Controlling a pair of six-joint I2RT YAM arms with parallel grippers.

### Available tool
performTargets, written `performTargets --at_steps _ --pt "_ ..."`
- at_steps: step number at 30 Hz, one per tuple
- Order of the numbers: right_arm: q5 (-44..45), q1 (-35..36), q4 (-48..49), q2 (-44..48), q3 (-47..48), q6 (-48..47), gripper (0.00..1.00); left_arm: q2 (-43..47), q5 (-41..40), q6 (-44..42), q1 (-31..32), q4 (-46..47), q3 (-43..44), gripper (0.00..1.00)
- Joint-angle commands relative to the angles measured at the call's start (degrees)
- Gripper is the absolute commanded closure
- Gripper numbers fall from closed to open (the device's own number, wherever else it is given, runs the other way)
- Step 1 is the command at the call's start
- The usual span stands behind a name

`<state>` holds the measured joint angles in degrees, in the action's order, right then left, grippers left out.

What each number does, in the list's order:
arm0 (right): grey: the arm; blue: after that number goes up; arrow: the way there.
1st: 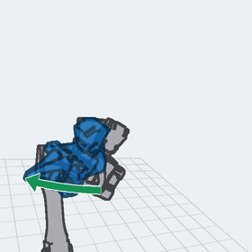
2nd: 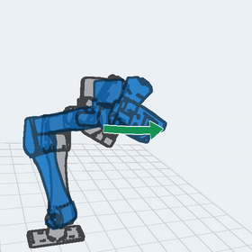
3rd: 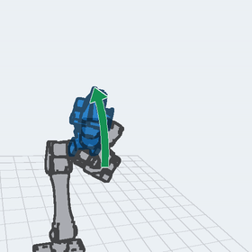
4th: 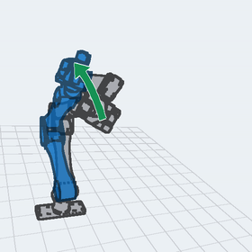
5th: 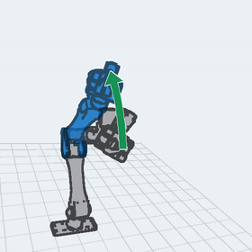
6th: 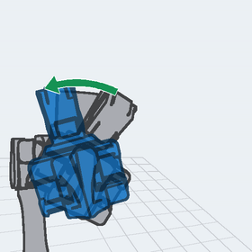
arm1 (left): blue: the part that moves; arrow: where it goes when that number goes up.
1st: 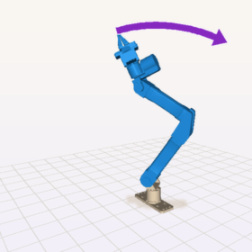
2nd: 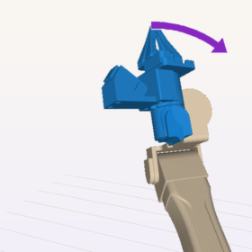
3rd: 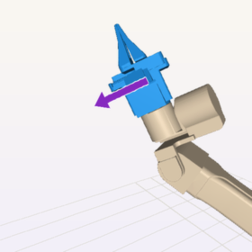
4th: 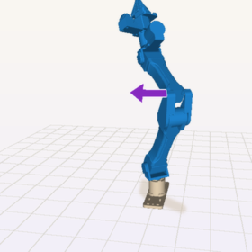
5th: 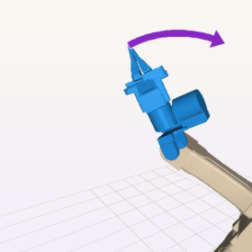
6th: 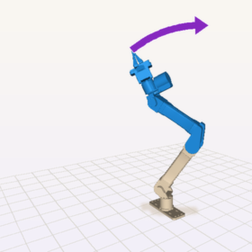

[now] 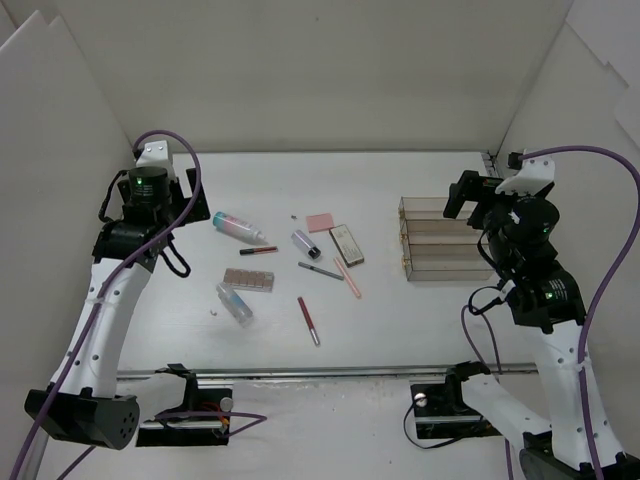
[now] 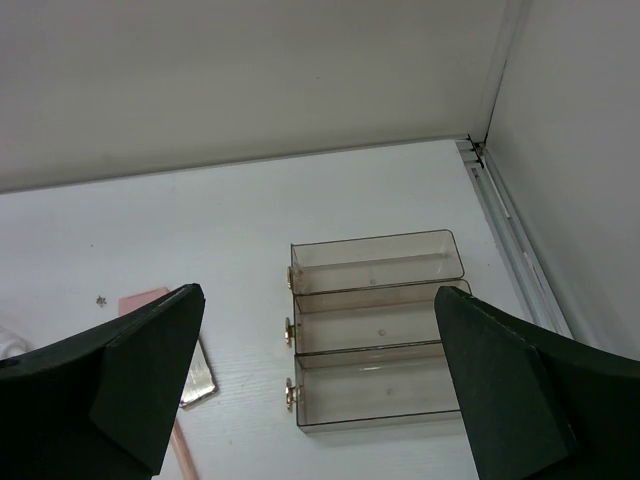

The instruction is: Organize the makeup

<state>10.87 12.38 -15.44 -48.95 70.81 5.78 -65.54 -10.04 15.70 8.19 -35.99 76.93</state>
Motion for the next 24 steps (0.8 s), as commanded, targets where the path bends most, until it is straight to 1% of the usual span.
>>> performTargets --at_steps 1,12,14,16,17,18,20,21,23,24 --pt "-0.1 -0.2 4.3 -0.4 0.7 0.3 0.02 0.1 0.6 1.5 0.2 2.2 3.4 0.01" --pt "-2.7 -0.3 4.3 -1.2 0.3 -1.6 0.03 -0.2 0.6 1.3 0.2 2.5 3.0 0.01" --pt "-3.3 -0.2 4.2 -1.9 0.2 -1.3 0.08 -0.2 0.7 1.2 0.2 2.4 2.6 0.01" --pt "-5.2 -0.1 3.9 -2.4 -0.1 -1.1 0.17 -0.2 1.2 1.2 0.2 1.9 2.4 0.01" --pt "-5.9 -0.2 3.7 -3.2 -0.2 -1.0 0.22 -0.3 1.4 1.5 0.2 1.7 2.4 0.01" --pt "-7.4 0.0 3.4 -3.8 -0.2 -0.8 0.33 -0.1 2.1 1.8 0.2 1.4 2.0 0.01" --pt "-8.7 0.5 1.8 -6.7 -0.1 -0.1 0.42 0.5 2.8 2.3 0.2 1.1 0.5 0.01" --pt "-10.2 0.7 1.0 -7.7 0.3 0.5 0.5 0.7 3.4 3.0 0.2 0.9 -1.0 0.01" --pt "-10.4 2.3 -0.6 -11.3 0.4 1.0 0.56 1.6 3.6 3.8 0.2 0.6 -2.7 0.01" --pt "-12.2 4.0 -1.0 -12.4 0.1 1.9 0.6 2.2 4.1 4.5 0.2 0.0 -4.5 0.01"
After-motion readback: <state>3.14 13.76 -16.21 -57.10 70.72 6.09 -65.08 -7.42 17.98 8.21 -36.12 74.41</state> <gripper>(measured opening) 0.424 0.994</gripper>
